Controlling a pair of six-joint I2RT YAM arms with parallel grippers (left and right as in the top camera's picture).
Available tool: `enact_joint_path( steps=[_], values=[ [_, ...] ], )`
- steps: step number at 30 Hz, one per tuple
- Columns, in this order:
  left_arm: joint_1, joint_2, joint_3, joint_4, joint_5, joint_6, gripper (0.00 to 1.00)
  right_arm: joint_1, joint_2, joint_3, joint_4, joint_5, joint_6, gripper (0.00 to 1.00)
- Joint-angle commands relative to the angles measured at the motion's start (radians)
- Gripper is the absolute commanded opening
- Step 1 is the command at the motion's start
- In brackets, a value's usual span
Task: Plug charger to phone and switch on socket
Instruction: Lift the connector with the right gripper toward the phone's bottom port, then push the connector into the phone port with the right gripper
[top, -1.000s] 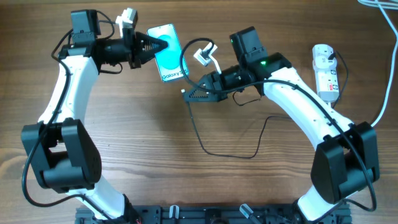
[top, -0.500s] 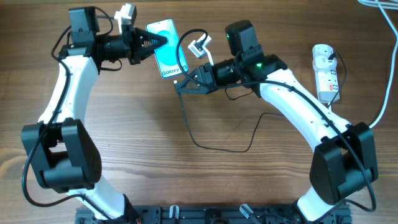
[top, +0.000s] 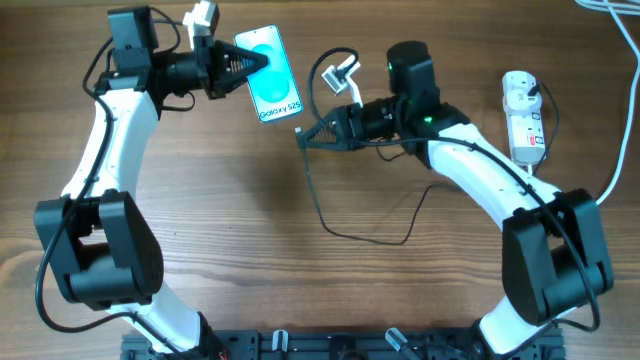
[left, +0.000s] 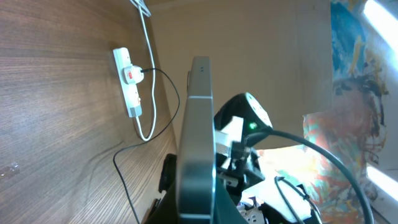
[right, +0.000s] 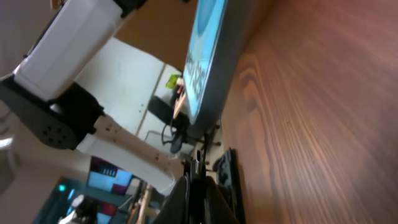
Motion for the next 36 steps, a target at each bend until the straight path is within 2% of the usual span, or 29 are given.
enact_joint_path(
  steps=[1, 7, 15, 36],
  values=[
    [0.002, -0.024, 0.009, 0.043, 0.034, -0.055, 0.04, 0.012, -0.009, -0.026, 0.105, -0.028, 0.134, 0.04],
    [-0.002, -0.024, 0.009, 0.045, -0.018, -0.102, 0.04, 0.039, -0.009, -0.026, 0.128, 0.043, 0.137, 0.04],
    [-0.04, -0.024, 0.009, 0.045, -0.017, -0.068, 0.04, 0.035, -0.009, -0.026, 0.192, 0.055, 0.186, 0.04],
    [-0.04, -0.024, 0.009, 0.045, -0.011, -0.045, 0.04, -0.004, -0.009, -0.026, 0.224, 0.025, 0.211, 0.04]
  ],
)
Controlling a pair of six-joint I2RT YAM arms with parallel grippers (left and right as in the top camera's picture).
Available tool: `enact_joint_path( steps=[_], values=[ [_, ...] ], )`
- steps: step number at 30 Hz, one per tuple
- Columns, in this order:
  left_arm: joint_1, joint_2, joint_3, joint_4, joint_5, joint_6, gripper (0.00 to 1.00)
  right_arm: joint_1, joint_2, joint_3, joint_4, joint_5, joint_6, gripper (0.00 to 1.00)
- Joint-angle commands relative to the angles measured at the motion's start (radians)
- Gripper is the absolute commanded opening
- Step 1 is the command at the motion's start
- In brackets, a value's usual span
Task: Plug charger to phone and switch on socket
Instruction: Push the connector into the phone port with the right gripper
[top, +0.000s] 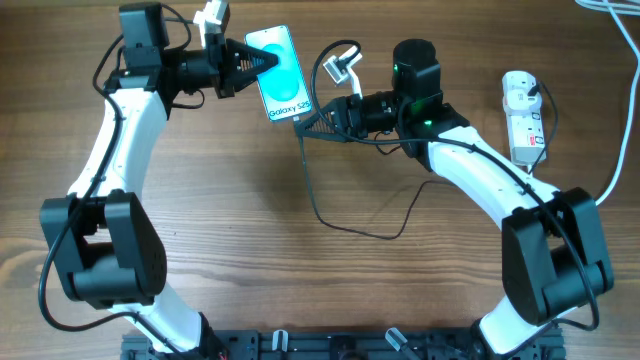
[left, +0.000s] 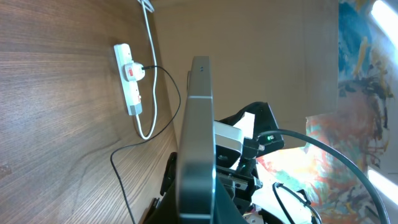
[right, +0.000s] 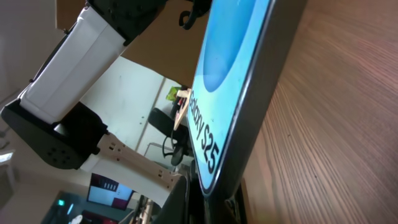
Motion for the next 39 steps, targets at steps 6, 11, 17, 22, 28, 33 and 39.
enact_joint_path(
  steps=[6, 11, 17, 22, 28, 33, 39],
  values=[
    [0.0, -0.024, 0.009, 0.004, 0.024, 0.02, 0.04, 0.006, -0.008, -0.006, 0.005, -0.021, 0.007, 0.04],
    [0.0, -0.024, 0.009, 0.008, 0.024, 0.02, 0.04, 0.018, 0.016, -0.006, 0.006, -0.016, 0.007, 0.04],
    [0.0, -0.024, 0.009, 0.008, 0.024, 0.021, 0.04, 0.017, 0.018, -0.006, 0.017, -0.009, 0.016, 0.04],
    [0.0, -0.024, 0.009, 0.007, 0.024, 0.021, 0.04, 0.016, 0.018, -0.006, 0.021, 0.011, 0.034, 0.04],
    [0.0, -0.024, 0.009, 0.007, 0.025, 0.025, 0.04, 0.016, 0.018, -0.006, 0.026, 0.018, 0.041, 0.04],
    [0.0, -0.024, 0.009, 0.008, 0.054, 0.051, 0.04, 0.016, 0.018, -0.006, 0.033, 0.026, 0.05, 0.04],
    [0.0, -0.024, 0.009, 0.008, 0.063, 0.05, 0.04, 0.015, 0.021, -0.006, 0.035, 0.033, 0.06, 0.04]
  ],
)
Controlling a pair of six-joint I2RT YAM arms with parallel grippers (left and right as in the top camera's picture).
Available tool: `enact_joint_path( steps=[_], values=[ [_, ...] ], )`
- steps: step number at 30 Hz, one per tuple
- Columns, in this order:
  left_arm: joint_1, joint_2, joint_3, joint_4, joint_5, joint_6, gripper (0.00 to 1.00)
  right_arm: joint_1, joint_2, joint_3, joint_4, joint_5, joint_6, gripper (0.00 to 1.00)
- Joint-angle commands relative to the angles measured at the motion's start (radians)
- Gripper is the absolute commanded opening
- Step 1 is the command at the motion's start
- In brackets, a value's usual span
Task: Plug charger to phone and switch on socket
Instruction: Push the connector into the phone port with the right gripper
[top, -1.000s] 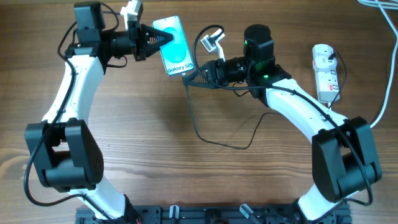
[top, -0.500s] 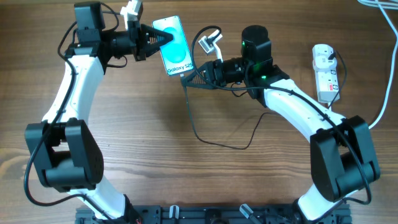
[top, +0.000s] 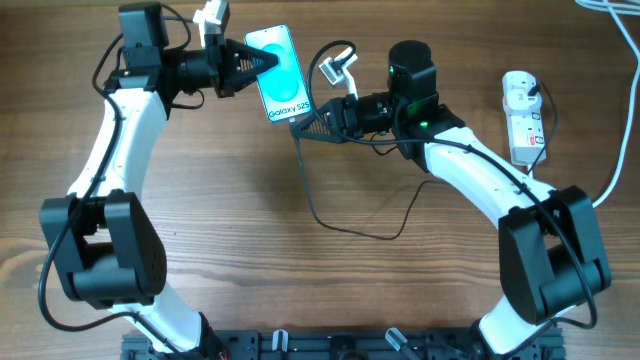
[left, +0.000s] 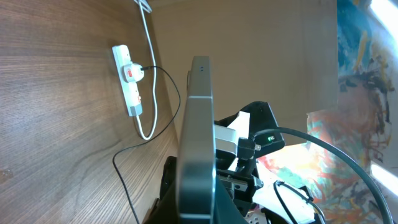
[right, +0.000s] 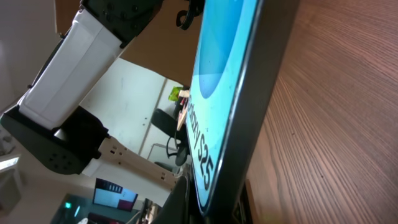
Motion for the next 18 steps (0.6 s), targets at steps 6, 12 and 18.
enact_joint_path(
  steps=[6, 12, 18],
  values=[
    [0.0, -0.024, 0.009, 0.007, 0.065, 0.024, 0.04, 0.0, 0.014, -0.006, 0.009, 0.024, 0.017, 0.04],
    [0.0, -0.024, 0.009, 0.01, 0.103, 0.054, 0.04, 0.0, 0.014, -0.006, 0.01, 0.04, 0.043, 0.04],
    [-0.005, -0.024, 0.009, 0.01, 0.111, 0.054, 0.04, 0.0, 0.014, -0.006, 0.141, 0.051, 0.138, 0.04]
  ],
)
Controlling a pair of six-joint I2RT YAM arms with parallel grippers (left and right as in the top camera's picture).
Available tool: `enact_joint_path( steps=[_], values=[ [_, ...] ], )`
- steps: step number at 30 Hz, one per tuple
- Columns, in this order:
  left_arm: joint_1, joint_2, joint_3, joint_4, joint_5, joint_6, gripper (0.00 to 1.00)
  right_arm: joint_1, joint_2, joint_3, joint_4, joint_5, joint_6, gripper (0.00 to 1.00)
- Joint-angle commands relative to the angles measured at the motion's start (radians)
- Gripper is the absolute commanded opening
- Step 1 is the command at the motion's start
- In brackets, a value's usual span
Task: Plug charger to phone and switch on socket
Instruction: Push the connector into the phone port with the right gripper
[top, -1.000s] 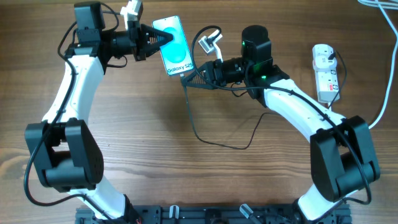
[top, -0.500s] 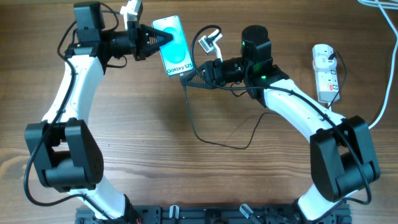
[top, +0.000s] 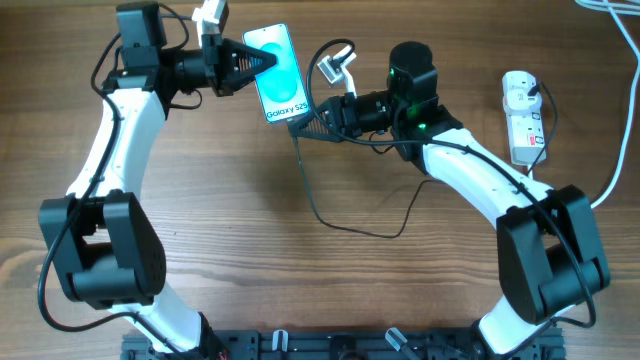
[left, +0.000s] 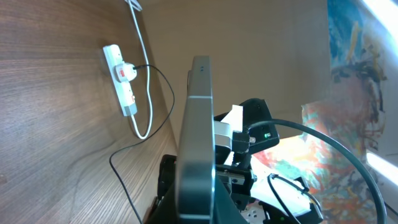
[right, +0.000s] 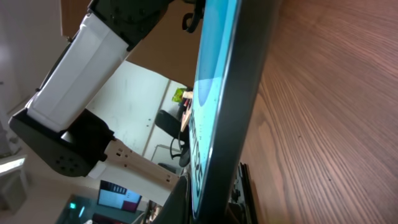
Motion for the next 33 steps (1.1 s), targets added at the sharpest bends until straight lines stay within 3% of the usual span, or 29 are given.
enact_joint_path(
  steps=[1, 13, 19, 24, 25, 27, 28, 33],
  values=[
    [-0.015, -0.024, 0.008, 0.002, 0.069, 0.028, 0.04, -0.005, 0.011, 0.005, 0.036, 0.056, 0.039, 0.04],
    [-0.057, -0.024, 0.008, 0.001, 0.069, 0.047, 0.04, -0.005, 0.011, 0.005, 0.103, 0.193, 0.129, 0.04],
    [-0.073, -0.024, 0.008, 0.002, 0.069, 0.047, 0.04, -0.011, 0.064, 0.006, 0.228, 0.19, 0.204, 0.04],
    [-0.072, -0.024, 0.008, 0.002, 0.068, 0.048, 0.04, -0.022, 0.078, 0.006, 0.237, 0.146, 0.19, 0.05],
    [-0.072, -0.024, 0.008, 0.002, 0.067, 0.047, 0.04, -0.021, 0.078, 0.006, 0.237, 0.13, 0.176, 0.1],
    [-0.072, -0.024, 0.008, 0.002, 0.064, 0.047, 0.04, -0.021, 0.078, 0.006, 0.229, 0.082, 0.169, 0.33],
    [-0.072, -0.024, 0.008, 0.002, 0.064, 0.047, 0.04, -0.021, 0.078, 0.006, 0.224, 0.047, 0.166, 0.39],
    [-0.067, -0.024, 0.008, 0.002, 0.046, 0.047, 0.04, -0.021, 0.078, 0.005, 0.138, -0.04, 0.068, 0.45]
  ],
)
